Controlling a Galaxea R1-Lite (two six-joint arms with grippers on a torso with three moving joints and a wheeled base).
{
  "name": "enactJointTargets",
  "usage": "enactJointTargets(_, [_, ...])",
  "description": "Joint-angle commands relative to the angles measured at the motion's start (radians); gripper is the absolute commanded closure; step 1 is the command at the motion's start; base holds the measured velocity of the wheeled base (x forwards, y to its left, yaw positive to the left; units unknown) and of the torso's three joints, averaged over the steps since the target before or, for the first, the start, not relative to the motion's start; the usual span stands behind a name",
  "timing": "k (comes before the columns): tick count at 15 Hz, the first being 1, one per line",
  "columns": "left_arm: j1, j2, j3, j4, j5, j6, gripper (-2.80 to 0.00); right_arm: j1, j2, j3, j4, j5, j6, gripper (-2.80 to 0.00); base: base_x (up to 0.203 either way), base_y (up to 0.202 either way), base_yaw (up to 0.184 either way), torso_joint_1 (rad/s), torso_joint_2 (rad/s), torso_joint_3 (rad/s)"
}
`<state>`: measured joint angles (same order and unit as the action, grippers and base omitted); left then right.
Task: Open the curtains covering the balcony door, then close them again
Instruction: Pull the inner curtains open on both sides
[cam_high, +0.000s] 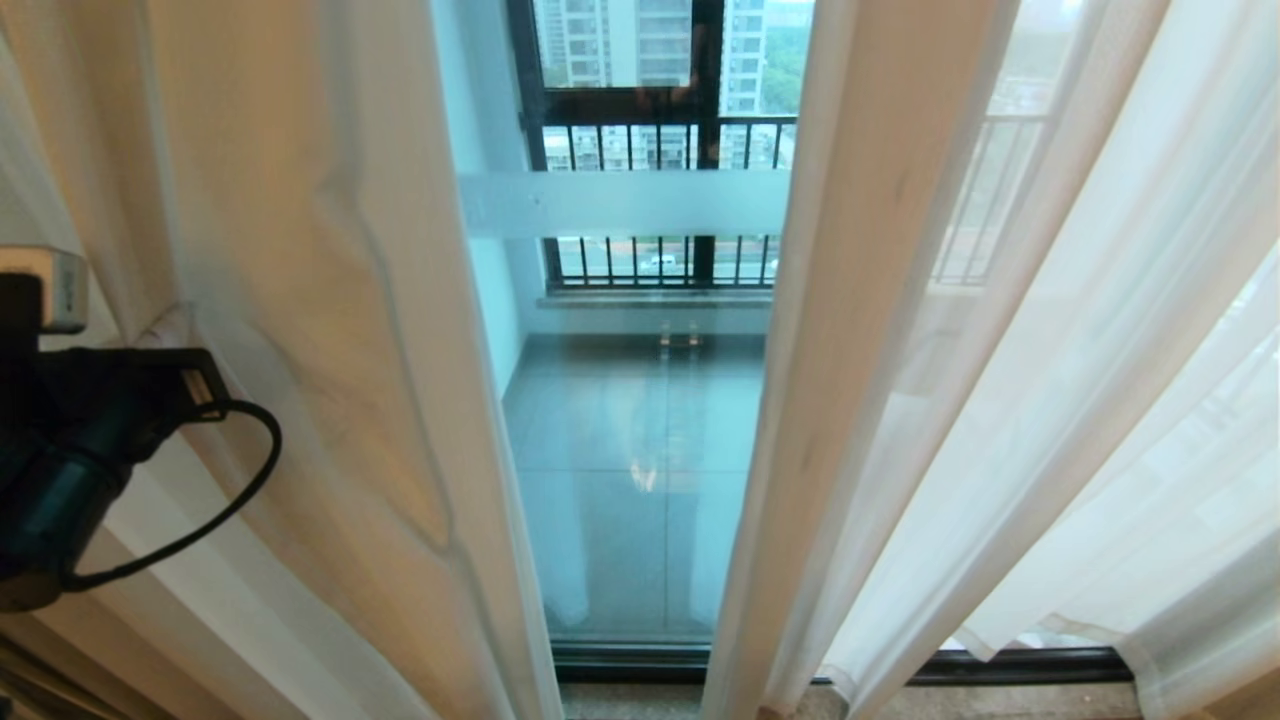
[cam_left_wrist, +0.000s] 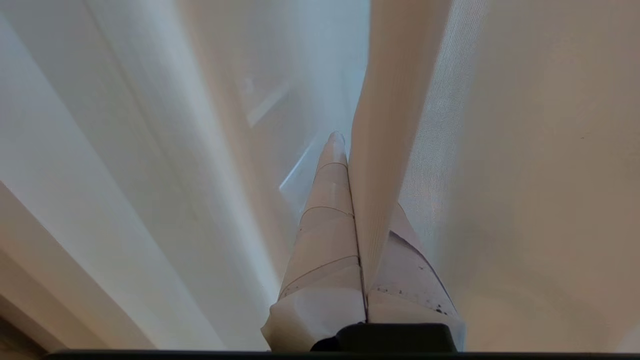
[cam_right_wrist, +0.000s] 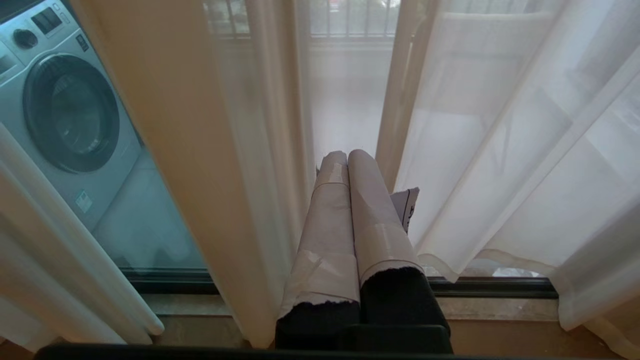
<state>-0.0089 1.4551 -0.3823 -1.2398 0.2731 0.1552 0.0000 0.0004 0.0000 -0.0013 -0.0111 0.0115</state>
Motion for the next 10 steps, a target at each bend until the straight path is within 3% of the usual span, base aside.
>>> enactJointTargets(1, [0.001,0.002,0.002,-0.007,0.003,0.0,0.0,0.0,0.0,0.0,0.0,0.0,0.001,0.0,0.0,0.194,0.002,0.007,0.01,0.002])
enactJointTargets(10, [0.001,-0.009,0.026,-0.007,0.003,0.0,0.0,0.0,0.0,0.0,0.0,0.0,0.001,0.0,0.0,0.19,0.001,0.001,0.0,0.001])
